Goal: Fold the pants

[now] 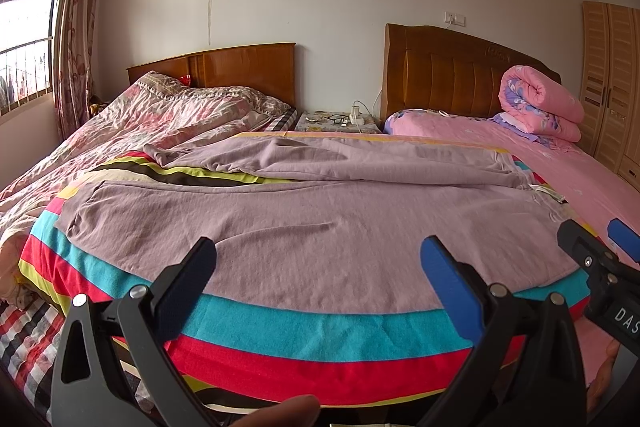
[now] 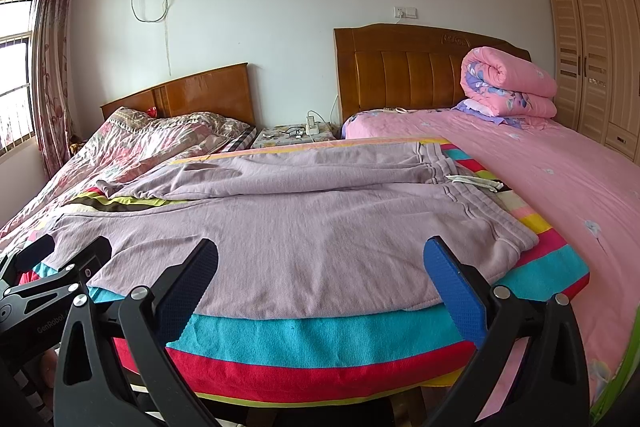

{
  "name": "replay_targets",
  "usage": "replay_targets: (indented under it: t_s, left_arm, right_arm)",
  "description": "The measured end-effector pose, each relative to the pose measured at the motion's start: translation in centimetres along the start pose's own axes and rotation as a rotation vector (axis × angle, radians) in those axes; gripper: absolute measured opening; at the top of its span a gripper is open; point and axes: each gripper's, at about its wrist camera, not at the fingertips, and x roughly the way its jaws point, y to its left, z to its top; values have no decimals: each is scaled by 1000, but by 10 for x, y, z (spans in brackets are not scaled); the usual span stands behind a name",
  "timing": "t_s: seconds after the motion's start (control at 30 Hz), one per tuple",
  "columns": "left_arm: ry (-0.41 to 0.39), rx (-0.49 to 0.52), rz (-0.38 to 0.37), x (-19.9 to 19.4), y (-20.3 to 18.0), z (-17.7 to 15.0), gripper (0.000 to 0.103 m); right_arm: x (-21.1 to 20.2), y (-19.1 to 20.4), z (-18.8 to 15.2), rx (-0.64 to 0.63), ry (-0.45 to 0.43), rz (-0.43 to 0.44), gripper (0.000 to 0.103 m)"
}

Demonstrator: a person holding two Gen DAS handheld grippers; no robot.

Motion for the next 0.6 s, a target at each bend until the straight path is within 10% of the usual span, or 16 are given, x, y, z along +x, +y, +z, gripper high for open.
replay_targets:
  t_s: [0.6]
  left_arm:
    - [11,4,3,3,8,-8,102]
  right_arm:
    - [2,-1,-4,10,6,1,99]
